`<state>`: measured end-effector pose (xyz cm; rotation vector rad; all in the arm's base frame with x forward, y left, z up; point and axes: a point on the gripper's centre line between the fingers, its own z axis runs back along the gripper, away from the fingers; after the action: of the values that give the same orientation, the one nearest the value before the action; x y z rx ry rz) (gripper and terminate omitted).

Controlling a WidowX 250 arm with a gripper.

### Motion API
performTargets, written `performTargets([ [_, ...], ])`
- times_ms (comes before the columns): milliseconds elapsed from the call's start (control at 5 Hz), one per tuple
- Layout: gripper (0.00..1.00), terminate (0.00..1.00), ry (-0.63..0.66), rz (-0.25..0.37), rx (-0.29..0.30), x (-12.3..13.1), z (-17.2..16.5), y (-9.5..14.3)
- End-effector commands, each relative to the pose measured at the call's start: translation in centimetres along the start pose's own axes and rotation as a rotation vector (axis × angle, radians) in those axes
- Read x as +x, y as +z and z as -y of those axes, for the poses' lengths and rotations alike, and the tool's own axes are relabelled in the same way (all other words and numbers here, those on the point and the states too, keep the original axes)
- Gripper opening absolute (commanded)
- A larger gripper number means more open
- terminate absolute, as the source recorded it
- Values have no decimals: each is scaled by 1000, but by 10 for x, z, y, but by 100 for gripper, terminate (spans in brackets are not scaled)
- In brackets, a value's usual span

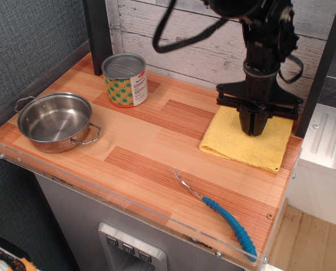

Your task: Move the yellow cloth to the centre of the table

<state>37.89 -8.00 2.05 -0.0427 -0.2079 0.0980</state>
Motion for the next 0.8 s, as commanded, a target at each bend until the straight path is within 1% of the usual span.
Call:
performTargets([
  [0, 0, 0, 0, 24, -31, 4, 1, 5],
  [200, 0, 0, 29, 3, -37, -2, -19, -2],
  [400, 0, 0, -27, -35, 35, -1, -33, -5],
  [600, 0, 0, -130, -79, 113, 6, -45, -10],
])
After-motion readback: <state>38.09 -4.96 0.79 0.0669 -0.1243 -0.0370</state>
